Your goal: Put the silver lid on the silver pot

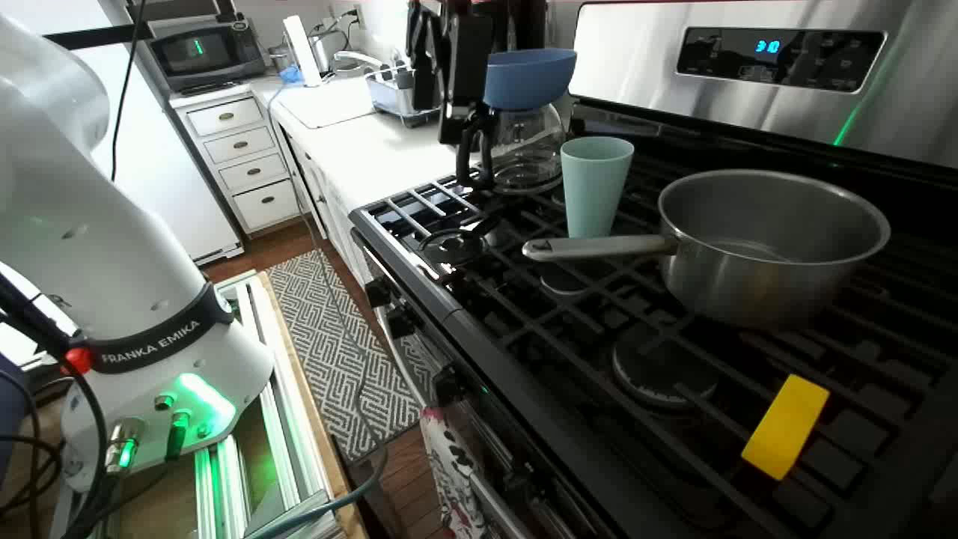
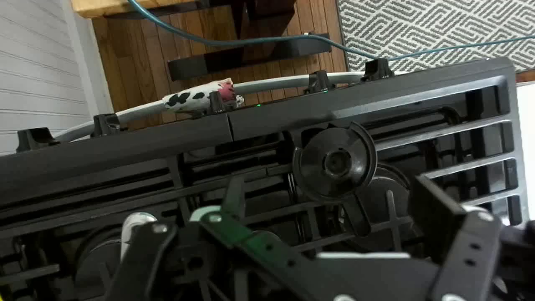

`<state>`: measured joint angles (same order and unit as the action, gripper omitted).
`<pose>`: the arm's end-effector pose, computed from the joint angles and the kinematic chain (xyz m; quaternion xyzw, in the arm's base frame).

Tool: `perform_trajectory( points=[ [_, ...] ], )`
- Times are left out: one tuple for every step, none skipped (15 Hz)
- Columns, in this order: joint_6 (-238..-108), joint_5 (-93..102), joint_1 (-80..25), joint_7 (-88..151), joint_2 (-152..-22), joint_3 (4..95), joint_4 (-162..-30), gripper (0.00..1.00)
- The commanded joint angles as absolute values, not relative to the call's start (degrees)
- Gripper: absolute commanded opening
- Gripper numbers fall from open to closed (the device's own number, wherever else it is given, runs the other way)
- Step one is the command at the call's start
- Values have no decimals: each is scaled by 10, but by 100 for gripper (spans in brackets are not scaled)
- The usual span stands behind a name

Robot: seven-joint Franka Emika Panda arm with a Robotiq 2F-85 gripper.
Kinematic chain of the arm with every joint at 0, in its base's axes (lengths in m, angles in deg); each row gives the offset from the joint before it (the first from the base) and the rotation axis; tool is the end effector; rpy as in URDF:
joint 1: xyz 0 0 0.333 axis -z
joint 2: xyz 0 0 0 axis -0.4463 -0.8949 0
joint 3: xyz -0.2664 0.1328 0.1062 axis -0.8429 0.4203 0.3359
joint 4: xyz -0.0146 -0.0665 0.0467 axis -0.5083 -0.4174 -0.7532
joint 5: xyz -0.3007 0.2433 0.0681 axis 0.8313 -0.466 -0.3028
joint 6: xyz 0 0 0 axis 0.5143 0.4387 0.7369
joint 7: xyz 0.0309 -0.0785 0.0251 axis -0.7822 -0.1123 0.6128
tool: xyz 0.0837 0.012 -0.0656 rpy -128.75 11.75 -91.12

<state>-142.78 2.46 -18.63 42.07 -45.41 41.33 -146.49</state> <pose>0.3569 -0.1290 0.4170 -0.9865 0.1008 0.1140 0.0612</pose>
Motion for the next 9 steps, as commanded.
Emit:
perform_trajectory(
  points=[
    [-1426,23,-181,423,-455,418,-1464,100],
    [-1457,13,-188,439,-448,417,-1465,100],
    [-1480,8,-193,447,-444,420,-1464,100],
    [-1506,13,-201,459,-441,428,-1459,100],
    [-1522,15,-209,467,-443,434,-1451,100],
    [-1541,13,-217,475,-441,440,-1446,100],
    [-1559,7,-228,480,-439,447,-1440,100],
    [-1578,4,-238,485,-437,454,-1435,100],
    [-1593,-6,-251,492,-436,458,-1426,100]
  ],
)
